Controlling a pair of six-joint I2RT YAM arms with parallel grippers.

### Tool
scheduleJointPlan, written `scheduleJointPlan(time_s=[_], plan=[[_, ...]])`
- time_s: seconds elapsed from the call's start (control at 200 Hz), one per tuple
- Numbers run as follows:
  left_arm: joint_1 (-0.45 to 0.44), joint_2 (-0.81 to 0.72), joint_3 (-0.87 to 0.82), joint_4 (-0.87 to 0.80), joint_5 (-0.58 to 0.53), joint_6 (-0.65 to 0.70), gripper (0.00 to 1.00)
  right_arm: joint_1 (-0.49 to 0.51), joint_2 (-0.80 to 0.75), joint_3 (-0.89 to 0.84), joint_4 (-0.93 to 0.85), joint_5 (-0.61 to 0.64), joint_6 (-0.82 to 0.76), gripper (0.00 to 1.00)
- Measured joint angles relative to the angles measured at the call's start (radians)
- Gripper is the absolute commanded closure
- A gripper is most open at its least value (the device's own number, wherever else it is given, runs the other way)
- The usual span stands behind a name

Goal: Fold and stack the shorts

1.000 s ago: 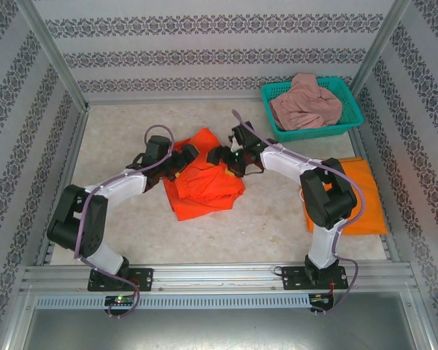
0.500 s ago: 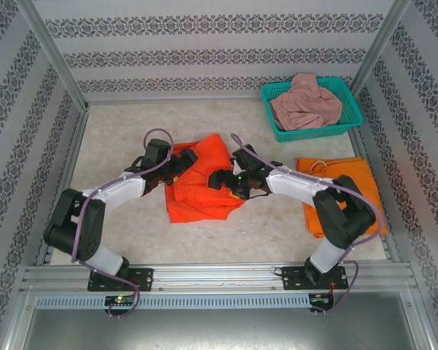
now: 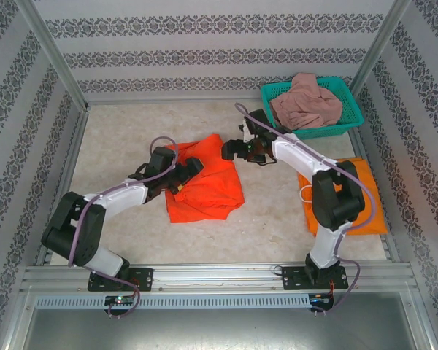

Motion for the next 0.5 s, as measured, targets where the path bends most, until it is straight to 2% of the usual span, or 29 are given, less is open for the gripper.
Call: scheduleJointPlan(time_s=[0.185,0.375,0.5], plan=[[0.0,0.006,-0.034,0.027,-0.008,0.0,0.05,0.0,0.13,0.047,-0.047,-0.05,-0.043,0.2],[0.0,0.006,-0.047,0.053,-0.011,0.0,0.05,0.0,0.18,0.051,-0.047,-0.092,-0.041,0.31],[0.0,0.006,-0.048,0.056,-0.011,0.0,0.05,0.006,0.188,0.051,-0.037,-0.12,-0.029,0.44]])
